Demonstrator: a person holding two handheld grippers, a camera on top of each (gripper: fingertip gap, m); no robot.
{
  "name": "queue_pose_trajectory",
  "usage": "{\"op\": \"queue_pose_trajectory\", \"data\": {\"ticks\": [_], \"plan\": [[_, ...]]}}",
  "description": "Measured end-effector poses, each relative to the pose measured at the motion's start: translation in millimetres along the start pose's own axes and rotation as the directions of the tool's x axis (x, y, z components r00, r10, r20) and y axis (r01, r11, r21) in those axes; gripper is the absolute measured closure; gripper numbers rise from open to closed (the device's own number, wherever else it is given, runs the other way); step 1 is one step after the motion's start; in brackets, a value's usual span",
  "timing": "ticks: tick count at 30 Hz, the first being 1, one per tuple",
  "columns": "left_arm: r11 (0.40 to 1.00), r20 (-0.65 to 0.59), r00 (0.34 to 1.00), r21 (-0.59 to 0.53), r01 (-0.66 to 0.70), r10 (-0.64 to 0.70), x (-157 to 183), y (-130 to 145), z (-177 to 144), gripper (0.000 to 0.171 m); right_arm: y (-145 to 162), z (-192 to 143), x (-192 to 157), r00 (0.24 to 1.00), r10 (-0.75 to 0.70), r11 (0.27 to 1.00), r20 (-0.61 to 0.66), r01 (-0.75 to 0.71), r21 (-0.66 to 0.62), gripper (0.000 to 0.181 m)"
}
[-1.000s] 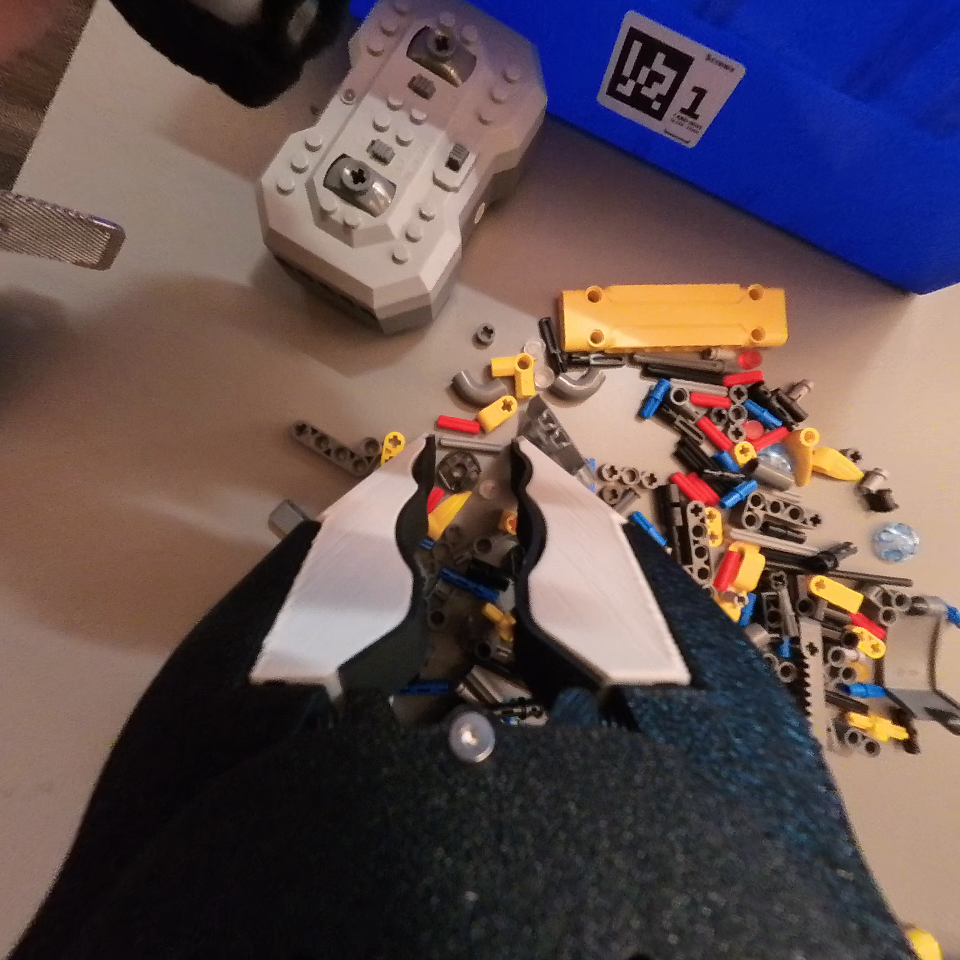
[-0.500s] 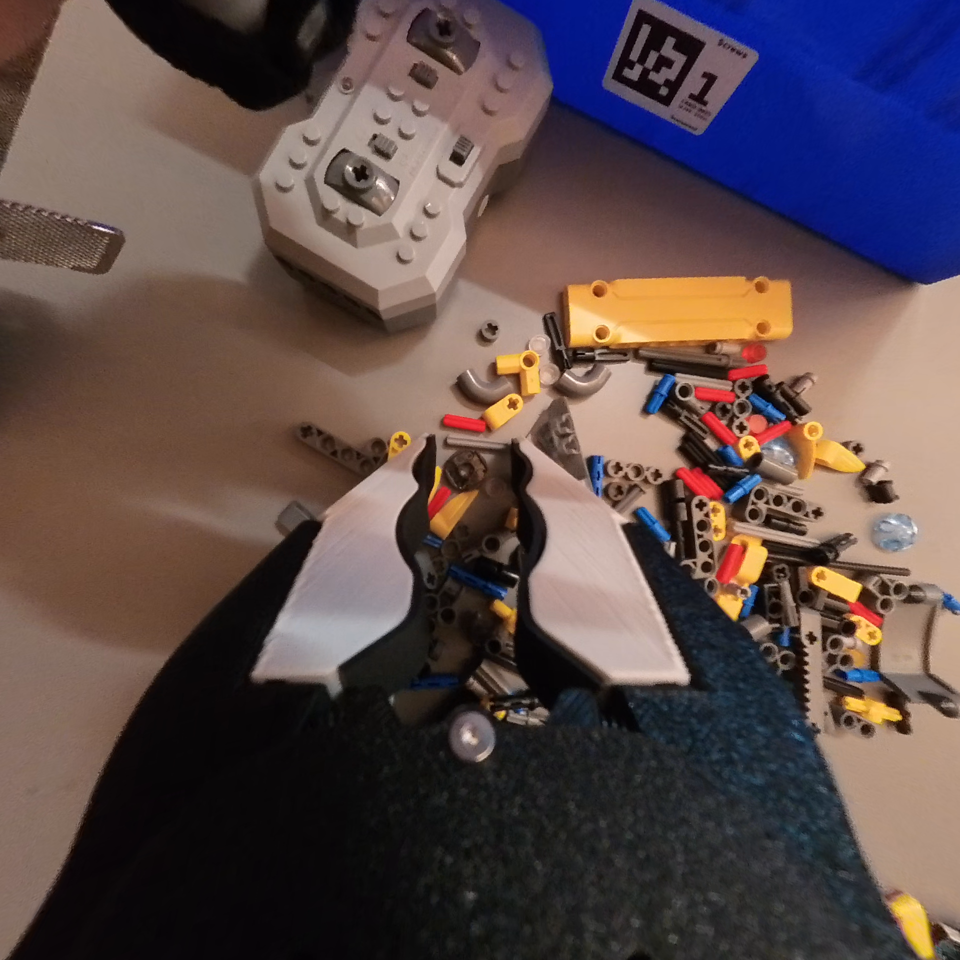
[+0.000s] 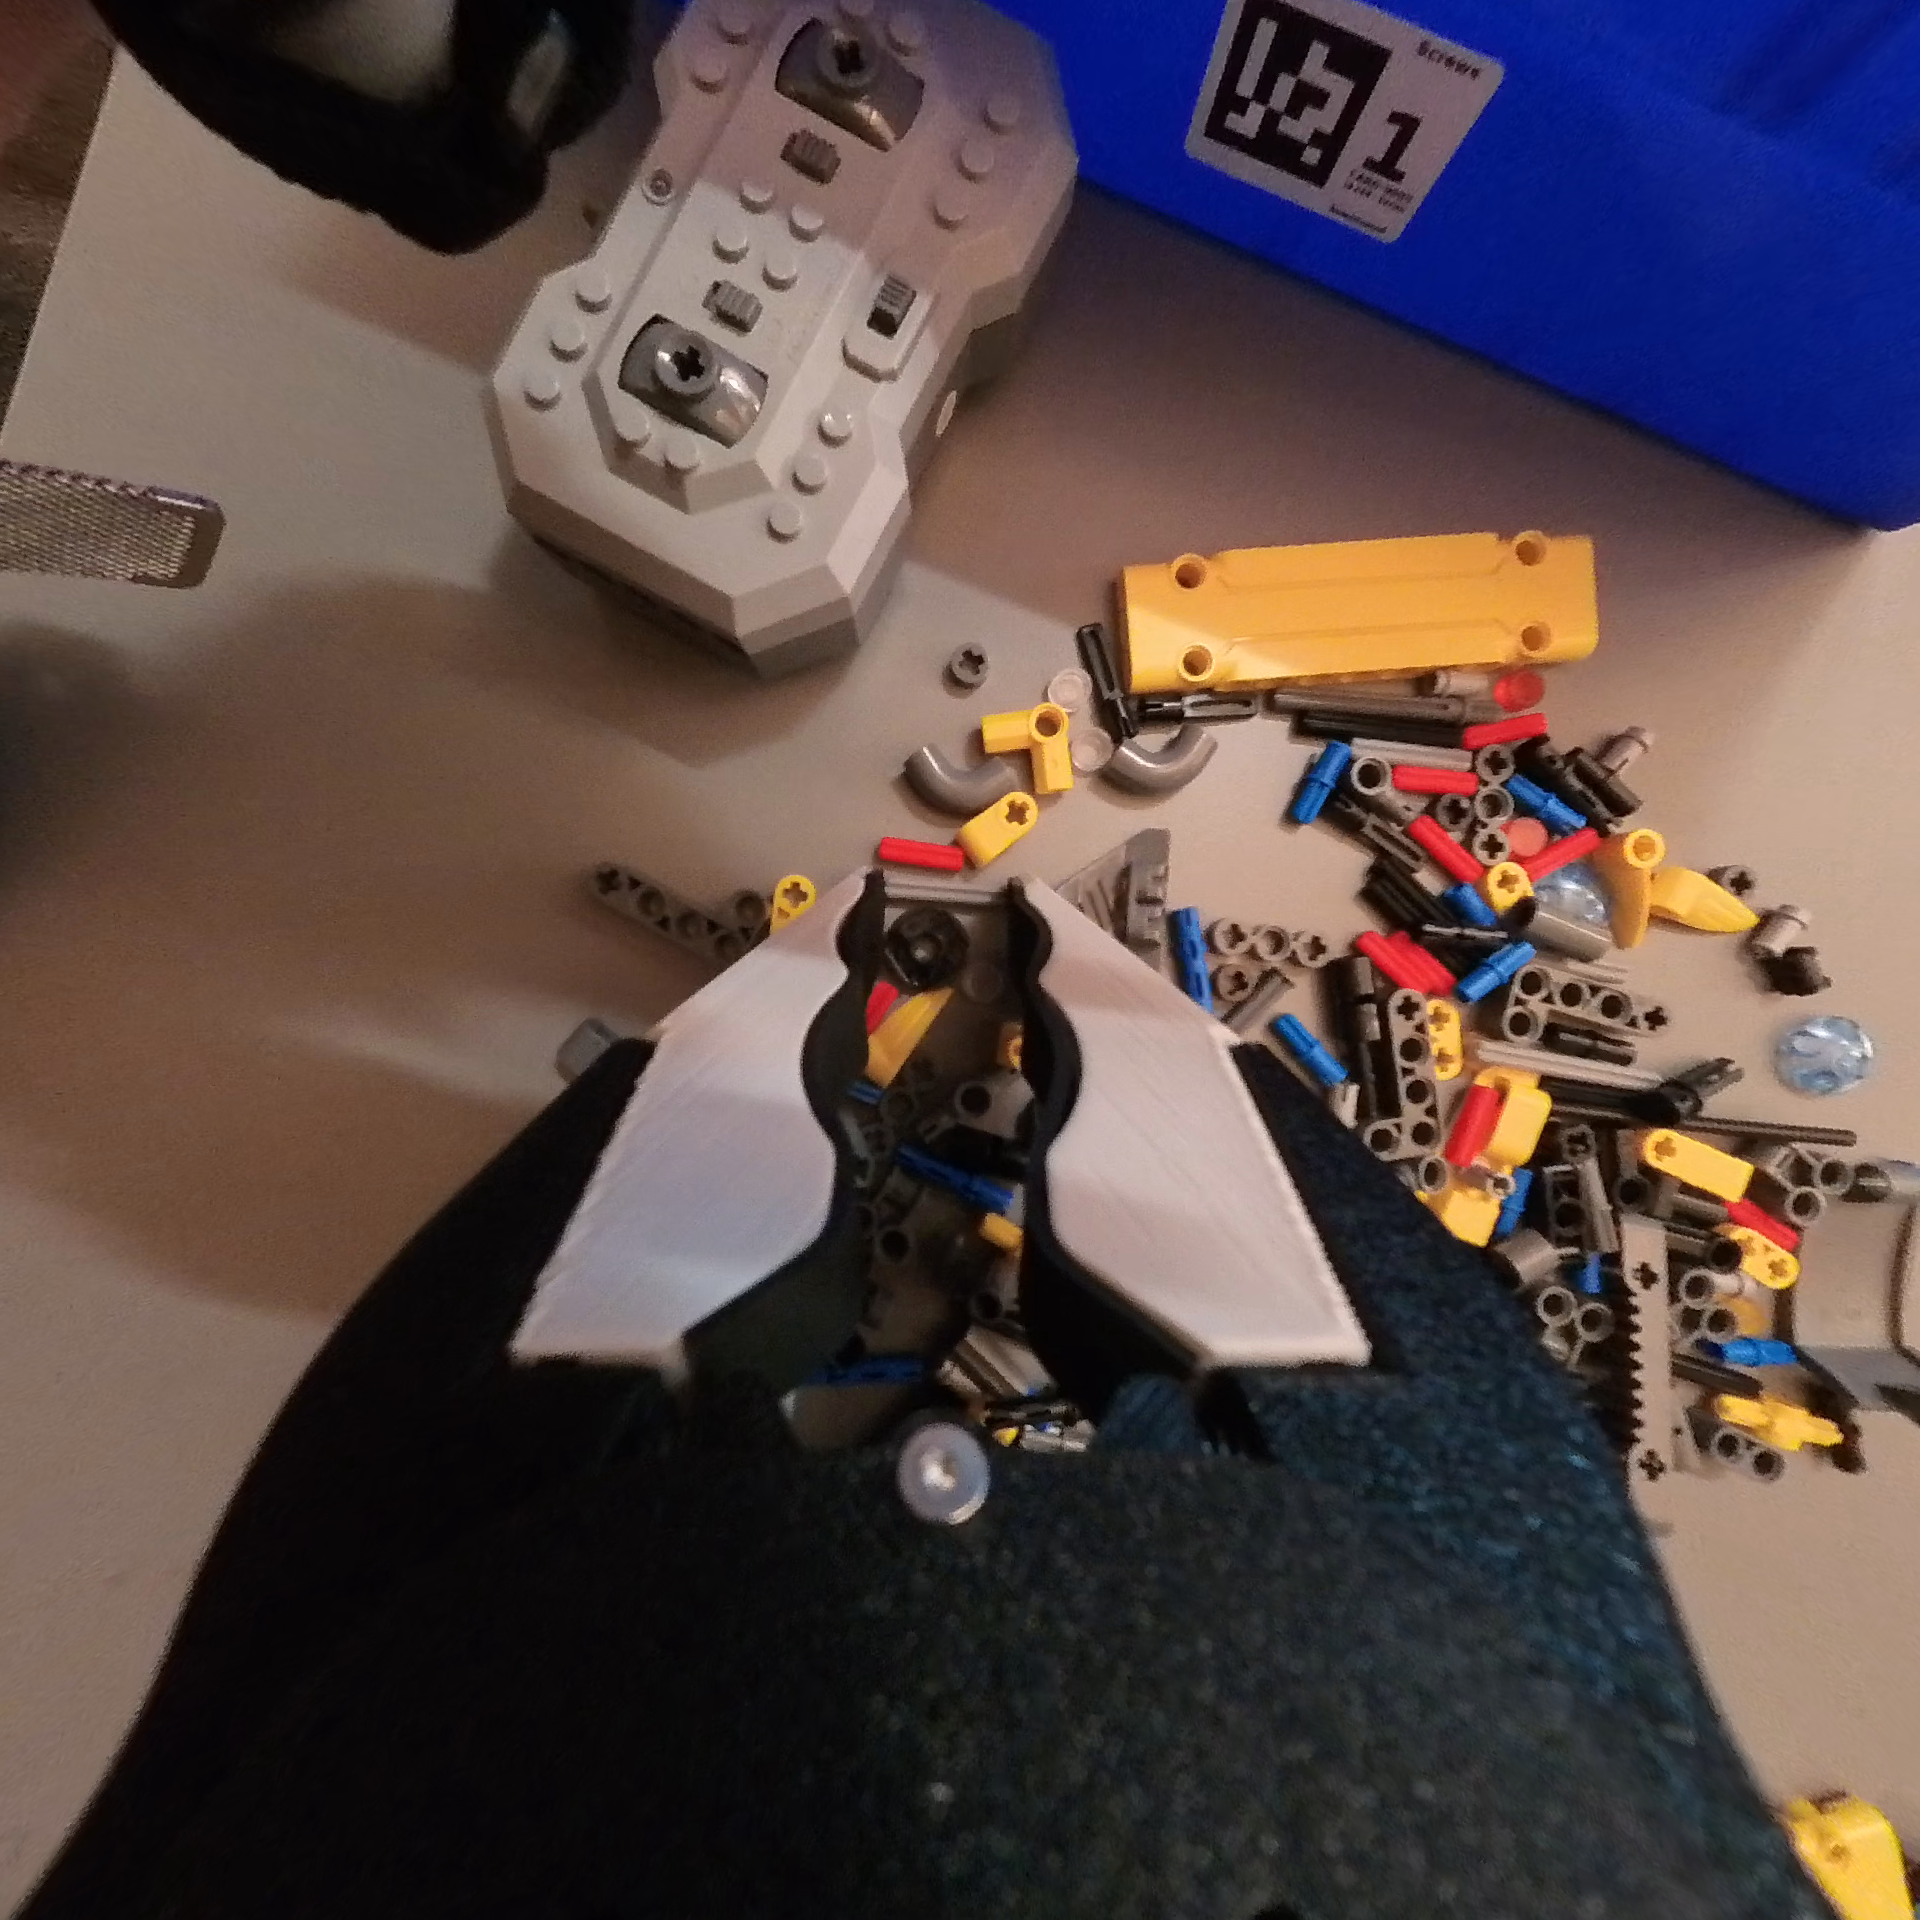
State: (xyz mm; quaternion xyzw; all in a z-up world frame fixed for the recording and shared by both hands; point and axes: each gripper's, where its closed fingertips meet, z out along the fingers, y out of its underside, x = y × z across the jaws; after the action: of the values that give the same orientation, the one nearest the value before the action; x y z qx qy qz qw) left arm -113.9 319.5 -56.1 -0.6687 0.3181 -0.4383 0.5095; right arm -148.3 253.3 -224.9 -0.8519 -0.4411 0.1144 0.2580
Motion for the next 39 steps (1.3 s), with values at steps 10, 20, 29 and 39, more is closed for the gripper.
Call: {"op": "queue_pose_trajectory", "data": {"ticks": [10, 20, 29, 39], "plan": [[1.000, 0.016, 1.000, -0.015, -0.021, 0.021, 1, 2, 2, 0.143, -12, -45, 2, 0.990, 0.021, 0.994, -0.140, -0.005, 0.112, 0.158], [0.992, 0.004, 0.996, -0.087, -0.090, 0.091, 24, 10, 20, 0.142, 67, -173, -110, 0.923, 0.294, 0.915, -0.248, -0.197, 0.353, 0.158], [0.907, -0.302, 0.896, -0.168, -0.386, 0.325, 187, 36, 60, 0.135, 271, -234, -181, 0.773, 0.480, 0.876, -0.415, -0.402, 0.265, 0.158], [0.840, -0.572, 0.788, -0.294, -0.457, 0.228, 323, 167, 76, 0.137, 320, -220, -186, 0.832, 0.445, 0.887, -0.332, -0.360, 0.288, 0.158]]}}
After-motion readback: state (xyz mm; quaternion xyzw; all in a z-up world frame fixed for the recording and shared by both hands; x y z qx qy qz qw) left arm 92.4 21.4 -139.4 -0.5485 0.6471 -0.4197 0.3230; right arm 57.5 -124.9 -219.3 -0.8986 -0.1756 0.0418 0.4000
